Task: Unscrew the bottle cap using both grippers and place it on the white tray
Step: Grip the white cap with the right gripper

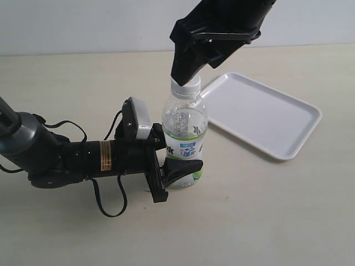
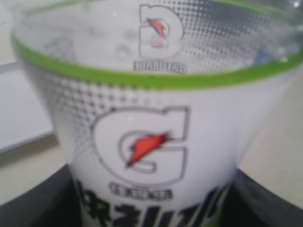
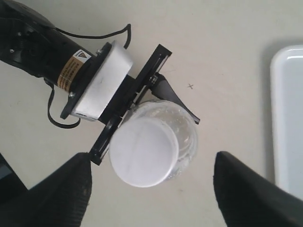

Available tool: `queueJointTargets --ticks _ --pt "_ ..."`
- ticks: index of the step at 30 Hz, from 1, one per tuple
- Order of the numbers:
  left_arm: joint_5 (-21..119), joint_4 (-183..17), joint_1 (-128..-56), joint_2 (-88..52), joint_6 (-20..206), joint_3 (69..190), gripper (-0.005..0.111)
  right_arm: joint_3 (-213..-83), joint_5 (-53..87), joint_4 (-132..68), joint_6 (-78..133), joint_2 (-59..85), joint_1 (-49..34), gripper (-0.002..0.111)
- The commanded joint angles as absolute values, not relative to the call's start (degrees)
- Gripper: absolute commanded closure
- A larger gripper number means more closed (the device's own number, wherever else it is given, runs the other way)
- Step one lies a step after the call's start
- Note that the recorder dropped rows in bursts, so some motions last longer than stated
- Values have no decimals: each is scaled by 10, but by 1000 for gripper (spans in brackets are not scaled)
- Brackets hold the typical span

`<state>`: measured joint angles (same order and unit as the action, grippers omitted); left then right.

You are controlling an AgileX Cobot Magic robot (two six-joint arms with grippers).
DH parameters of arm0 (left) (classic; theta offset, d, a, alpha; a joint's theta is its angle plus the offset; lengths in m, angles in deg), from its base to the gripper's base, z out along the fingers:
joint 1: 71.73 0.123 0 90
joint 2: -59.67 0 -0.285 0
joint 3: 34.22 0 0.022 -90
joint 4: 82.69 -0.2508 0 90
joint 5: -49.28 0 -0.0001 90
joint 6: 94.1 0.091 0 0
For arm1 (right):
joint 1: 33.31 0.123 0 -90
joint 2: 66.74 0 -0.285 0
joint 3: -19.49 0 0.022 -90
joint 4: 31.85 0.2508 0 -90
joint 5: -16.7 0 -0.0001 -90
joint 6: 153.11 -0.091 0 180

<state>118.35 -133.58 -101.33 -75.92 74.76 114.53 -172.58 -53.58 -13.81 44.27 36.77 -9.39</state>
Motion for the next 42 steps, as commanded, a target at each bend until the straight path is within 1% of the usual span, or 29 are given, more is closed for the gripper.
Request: queueJointTargets --ticks 1,16,23,34,42 --pt "1174 -1328 -1015 -759 753 1147 107 -1730 -533 -122 442 373 -93 39" --pt "1174 -1328 -1015 -759 753 1147 107 -1730 -530 -125 444 399 -82 39" --pt "1174 -1328 -1015 -759 753 1147 107 -1730 -497 -128 447 407 -73 39" --pt "1174 -1328 -1015 -759 753 1147 107 -1730 -509 -155 447 407 -73 39" --pt "1174 -1325 -1015 -759 753 1147 107 -1730 -510 -156 458 392 -73 43"
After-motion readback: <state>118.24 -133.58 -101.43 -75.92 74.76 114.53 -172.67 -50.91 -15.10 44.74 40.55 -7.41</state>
